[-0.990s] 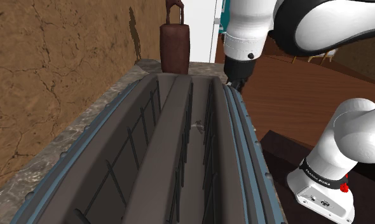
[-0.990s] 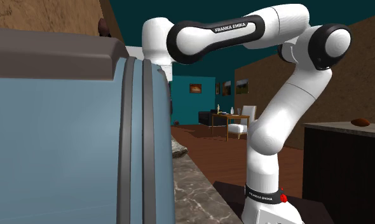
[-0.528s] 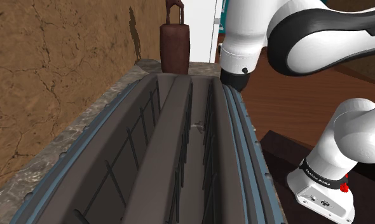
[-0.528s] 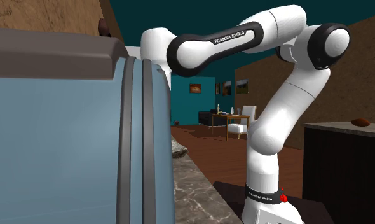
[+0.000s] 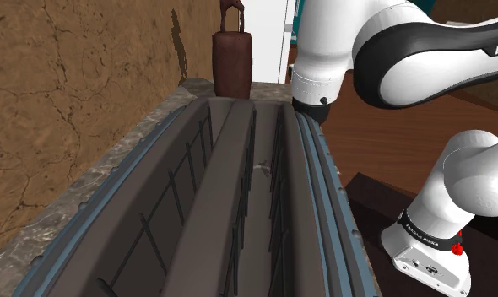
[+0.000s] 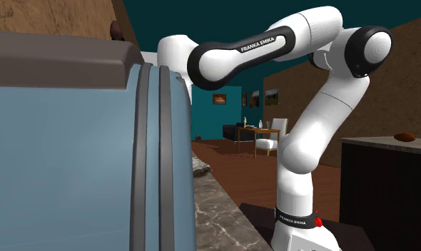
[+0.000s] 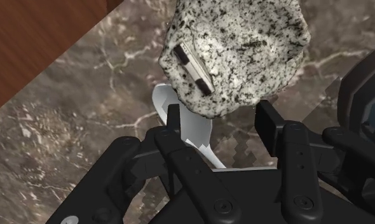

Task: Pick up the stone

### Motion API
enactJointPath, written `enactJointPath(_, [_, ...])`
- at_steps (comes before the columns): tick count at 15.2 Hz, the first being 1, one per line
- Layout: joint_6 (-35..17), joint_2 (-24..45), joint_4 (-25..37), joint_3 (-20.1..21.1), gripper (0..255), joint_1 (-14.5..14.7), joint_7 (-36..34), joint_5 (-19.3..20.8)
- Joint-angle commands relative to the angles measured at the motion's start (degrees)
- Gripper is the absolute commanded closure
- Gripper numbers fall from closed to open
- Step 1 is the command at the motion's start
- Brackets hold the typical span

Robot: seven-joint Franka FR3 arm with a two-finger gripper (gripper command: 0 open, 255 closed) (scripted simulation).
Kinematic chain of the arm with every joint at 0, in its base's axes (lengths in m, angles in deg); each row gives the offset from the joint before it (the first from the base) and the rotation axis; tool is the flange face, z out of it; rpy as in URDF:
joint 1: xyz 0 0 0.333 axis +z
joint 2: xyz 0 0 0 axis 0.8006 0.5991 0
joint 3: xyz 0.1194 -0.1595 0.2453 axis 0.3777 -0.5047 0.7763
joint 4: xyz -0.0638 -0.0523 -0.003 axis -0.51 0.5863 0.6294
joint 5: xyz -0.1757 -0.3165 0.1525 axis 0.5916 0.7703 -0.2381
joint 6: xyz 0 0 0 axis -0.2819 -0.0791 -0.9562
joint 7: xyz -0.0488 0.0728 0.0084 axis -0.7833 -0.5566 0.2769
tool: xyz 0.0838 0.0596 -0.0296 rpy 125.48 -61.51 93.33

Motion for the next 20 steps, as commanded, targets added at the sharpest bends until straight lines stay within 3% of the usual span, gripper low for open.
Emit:
enactJointPath(1, [0.12, 0.27, -0.22, 0.39, 255, 0.21, 0.00, -0.16])
enactJointPath(4, [0.09, 0.32, -0.22, 0.00, 255, 0.07, 0.40, 0.08])
enactJointPath(20, [11.75, -0.79, 10.47, -2.32, 255, -0.50, 2.13, 1.11])
